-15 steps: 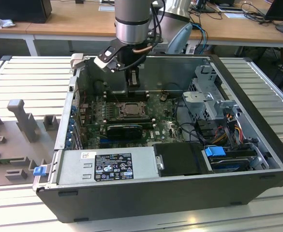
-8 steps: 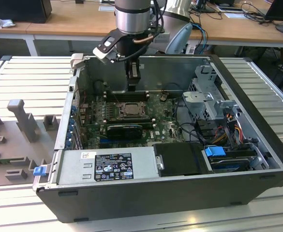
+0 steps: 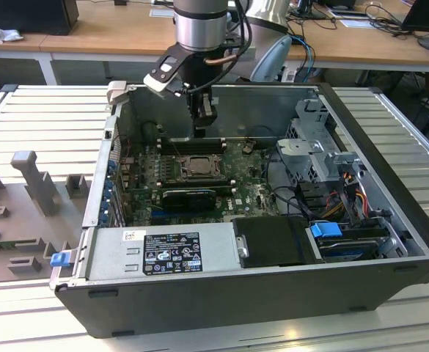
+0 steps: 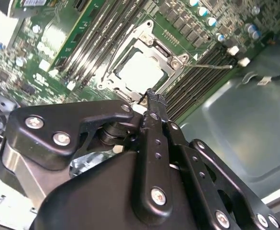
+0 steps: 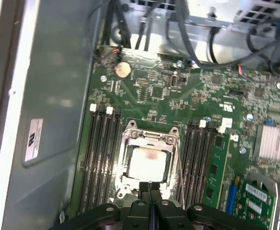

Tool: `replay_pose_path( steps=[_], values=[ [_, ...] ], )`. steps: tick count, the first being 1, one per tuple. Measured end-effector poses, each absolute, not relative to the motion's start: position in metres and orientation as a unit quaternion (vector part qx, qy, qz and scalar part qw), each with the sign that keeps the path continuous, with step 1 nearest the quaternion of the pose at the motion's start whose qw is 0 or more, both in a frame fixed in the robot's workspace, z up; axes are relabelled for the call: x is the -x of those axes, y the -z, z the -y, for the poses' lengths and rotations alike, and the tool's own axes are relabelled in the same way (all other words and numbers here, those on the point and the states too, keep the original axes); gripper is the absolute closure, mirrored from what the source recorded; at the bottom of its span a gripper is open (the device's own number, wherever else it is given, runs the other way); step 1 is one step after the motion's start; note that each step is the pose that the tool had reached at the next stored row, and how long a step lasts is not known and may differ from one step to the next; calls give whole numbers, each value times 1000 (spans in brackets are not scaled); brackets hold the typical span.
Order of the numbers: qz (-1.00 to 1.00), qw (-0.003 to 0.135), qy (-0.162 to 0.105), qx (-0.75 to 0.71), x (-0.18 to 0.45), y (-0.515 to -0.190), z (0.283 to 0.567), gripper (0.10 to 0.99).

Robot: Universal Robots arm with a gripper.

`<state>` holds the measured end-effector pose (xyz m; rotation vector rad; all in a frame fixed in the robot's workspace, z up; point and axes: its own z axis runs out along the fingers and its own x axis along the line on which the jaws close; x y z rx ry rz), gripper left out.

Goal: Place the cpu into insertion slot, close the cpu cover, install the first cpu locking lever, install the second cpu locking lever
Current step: 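Install the first cpu locking lever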

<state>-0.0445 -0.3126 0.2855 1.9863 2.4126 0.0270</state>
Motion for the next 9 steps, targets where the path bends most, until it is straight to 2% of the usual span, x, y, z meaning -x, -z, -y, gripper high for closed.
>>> replay_pose_path(
  steps=[9],
  values=[
    [-831,7,-9,-556,45,-284,313,980]
  ],
)
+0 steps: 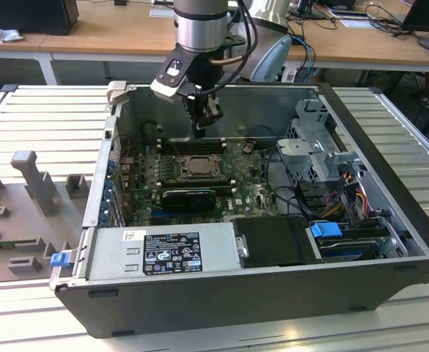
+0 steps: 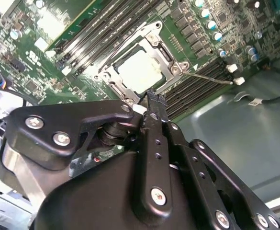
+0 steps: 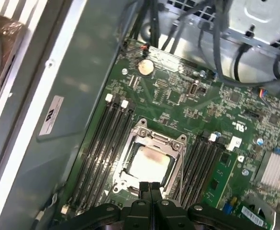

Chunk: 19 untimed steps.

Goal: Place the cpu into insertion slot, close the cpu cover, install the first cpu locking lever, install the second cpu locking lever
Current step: 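Install the first cpu locking lever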

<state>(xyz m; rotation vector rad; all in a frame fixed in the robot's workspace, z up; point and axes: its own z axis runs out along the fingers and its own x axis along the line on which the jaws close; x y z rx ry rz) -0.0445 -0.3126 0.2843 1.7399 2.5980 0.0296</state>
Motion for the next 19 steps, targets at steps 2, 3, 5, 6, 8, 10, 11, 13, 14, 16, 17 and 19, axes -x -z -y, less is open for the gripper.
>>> replay_pose_path(
  steps=[2,3,5,6,8,10,11,13,14,16,17,19],
  values=[
    [-838,7,-10,-546,45,-284,313,980],
    [-840,7,-10,-542,45,-284,313,980],
    [-847,7,-10,-531,45,-284,313,980],
    [-850,7,-10,-527,45,-284,313,980],
    [-855,7,-10,-518,45,-284,313,980],
    [-861,7,-10,-509,45,-284,313,980],
    [-873,7,-10,-487,45,-284,313,980],
    [-890,6,-10,-456,45,-284,313,980],
    [-892,6,-10,-452,45,-284,313,980],
    [-896,6,-10,-444,45,-284,313,980],
    [-898,6,-10,-439,45,-284,313,980],
    [-901,6,-10,-433,45,-284,313,980]
  ],
)
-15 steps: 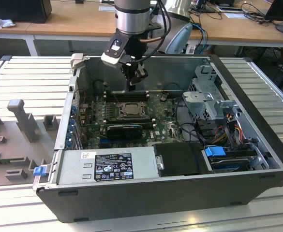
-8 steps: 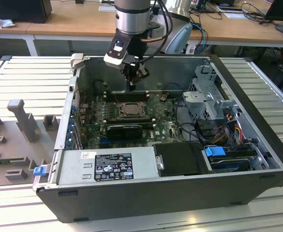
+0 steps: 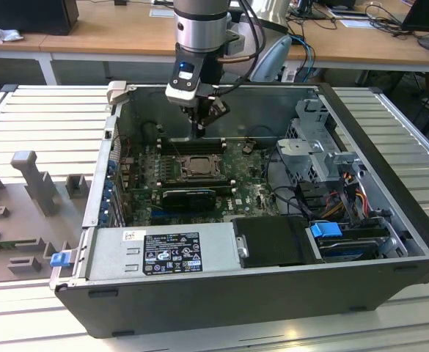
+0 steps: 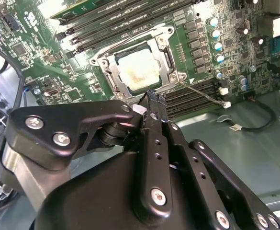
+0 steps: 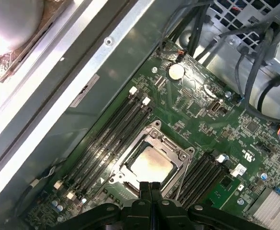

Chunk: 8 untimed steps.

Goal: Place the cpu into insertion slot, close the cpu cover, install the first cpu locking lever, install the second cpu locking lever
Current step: 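Install the first cpu locking lever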

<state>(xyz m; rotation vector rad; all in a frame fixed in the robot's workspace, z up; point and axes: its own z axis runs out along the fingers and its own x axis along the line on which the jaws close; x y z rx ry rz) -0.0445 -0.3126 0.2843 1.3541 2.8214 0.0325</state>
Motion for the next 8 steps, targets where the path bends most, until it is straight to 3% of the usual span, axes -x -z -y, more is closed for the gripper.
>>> replay_pose_path(
  steps=[8],
  values=[
    [-925,5,-11,-380,45,-284,313,980]
  ],
)
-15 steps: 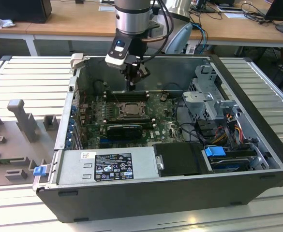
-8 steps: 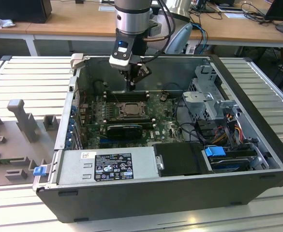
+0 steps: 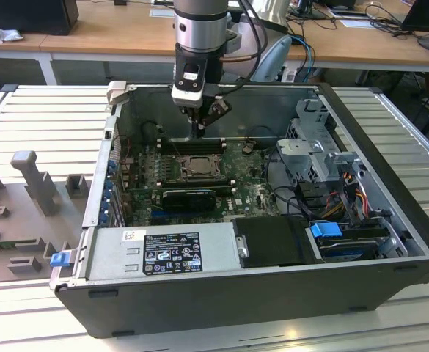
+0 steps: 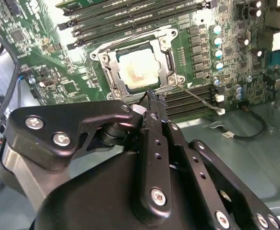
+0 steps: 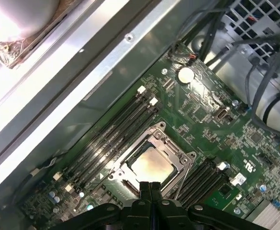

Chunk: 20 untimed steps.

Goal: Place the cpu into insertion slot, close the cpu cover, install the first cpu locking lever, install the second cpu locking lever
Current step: 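Install the first cpu locking lever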

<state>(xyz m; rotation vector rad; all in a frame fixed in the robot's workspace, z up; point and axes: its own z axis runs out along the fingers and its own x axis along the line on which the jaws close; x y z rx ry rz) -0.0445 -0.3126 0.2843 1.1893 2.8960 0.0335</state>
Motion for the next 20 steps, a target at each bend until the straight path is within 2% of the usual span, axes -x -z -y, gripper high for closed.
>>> replay_pose_path(
  steps=[20],
  values=[
    [-992,2,-12,-128,45,-284,313,980]
  ],
)
